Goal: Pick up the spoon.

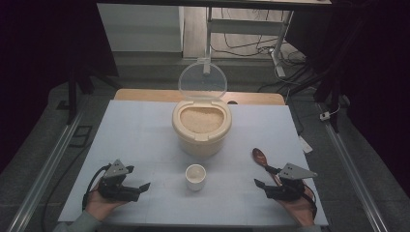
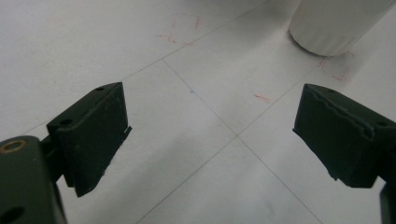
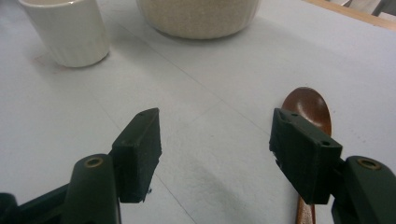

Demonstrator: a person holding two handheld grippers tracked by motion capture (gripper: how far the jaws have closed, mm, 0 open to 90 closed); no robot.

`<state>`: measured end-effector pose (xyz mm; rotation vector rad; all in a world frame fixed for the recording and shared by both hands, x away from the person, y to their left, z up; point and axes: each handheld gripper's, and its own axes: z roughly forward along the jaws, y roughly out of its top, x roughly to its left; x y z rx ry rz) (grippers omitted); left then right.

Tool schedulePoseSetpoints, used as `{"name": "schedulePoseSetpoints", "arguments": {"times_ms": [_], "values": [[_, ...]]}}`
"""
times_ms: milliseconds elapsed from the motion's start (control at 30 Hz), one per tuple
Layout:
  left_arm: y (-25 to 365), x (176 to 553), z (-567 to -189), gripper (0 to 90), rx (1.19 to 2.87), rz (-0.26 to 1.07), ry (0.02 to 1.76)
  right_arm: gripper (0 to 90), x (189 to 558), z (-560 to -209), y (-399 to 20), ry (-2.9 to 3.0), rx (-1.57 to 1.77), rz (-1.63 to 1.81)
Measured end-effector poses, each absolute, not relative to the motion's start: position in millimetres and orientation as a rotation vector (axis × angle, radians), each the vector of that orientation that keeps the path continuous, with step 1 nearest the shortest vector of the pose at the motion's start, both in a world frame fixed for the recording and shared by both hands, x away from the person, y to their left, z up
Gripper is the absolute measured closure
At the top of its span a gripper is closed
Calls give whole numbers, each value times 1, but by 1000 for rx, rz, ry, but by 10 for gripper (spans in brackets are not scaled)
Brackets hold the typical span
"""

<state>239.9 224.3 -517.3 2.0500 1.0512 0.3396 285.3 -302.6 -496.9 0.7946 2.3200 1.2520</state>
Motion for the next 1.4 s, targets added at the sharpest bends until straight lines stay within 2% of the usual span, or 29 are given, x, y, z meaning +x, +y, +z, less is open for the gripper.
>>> {"name": "schedulePoseSetpoints", "arguments": {"times_ms": [433,1033,1400], "values": [[223,242,-518,98,2055,323,1053,345,285,-499,-300,2329,814,1205],[223,247,-519,96,2051,308,1041,362,288,-482,-303,2297,912,1225],[225,248,-519,96,2054,310,1044,362,301,-452,-299,2373,1090,998]]}}
